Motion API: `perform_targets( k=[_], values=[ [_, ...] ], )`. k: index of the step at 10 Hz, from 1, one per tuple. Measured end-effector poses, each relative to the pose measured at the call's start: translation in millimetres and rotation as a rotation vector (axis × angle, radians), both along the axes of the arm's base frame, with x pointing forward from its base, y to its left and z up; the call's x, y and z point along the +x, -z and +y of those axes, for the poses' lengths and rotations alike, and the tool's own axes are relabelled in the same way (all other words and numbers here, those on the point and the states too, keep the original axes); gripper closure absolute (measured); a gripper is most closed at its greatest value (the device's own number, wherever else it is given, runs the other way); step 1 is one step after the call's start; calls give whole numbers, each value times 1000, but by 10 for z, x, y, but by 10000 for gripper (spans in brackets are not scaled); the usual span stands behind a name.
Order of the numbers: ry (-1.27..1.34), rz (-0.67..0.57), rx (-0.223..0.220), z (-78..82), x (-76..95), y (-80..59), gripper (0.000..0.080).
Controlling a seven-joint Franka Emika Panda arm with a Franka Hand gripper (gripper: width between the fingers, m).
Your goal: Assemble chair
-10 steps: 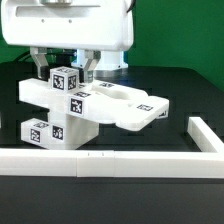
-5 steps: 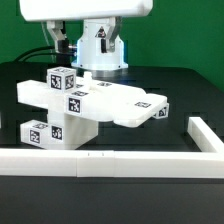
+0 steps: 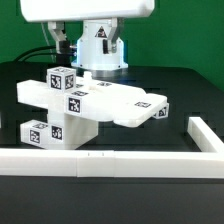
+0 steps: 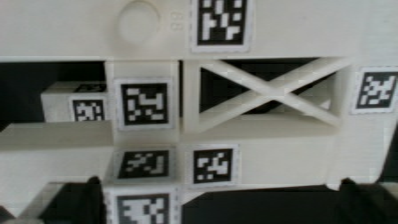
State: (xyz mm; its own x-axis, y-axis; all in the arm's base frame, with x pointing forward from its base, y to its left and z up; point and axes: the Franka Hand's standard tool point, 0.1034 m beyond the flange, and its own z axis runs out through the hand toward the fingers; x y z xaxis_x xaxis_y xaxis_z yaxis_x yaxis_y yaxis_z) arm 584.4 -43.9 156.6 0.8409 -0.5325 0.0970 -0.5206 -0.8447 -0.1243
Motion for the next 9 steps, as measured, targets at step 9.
perform_targets(
  k=[9],
  values=[
    [-113,-5,-2,752,-392,93,150]
  ],
)
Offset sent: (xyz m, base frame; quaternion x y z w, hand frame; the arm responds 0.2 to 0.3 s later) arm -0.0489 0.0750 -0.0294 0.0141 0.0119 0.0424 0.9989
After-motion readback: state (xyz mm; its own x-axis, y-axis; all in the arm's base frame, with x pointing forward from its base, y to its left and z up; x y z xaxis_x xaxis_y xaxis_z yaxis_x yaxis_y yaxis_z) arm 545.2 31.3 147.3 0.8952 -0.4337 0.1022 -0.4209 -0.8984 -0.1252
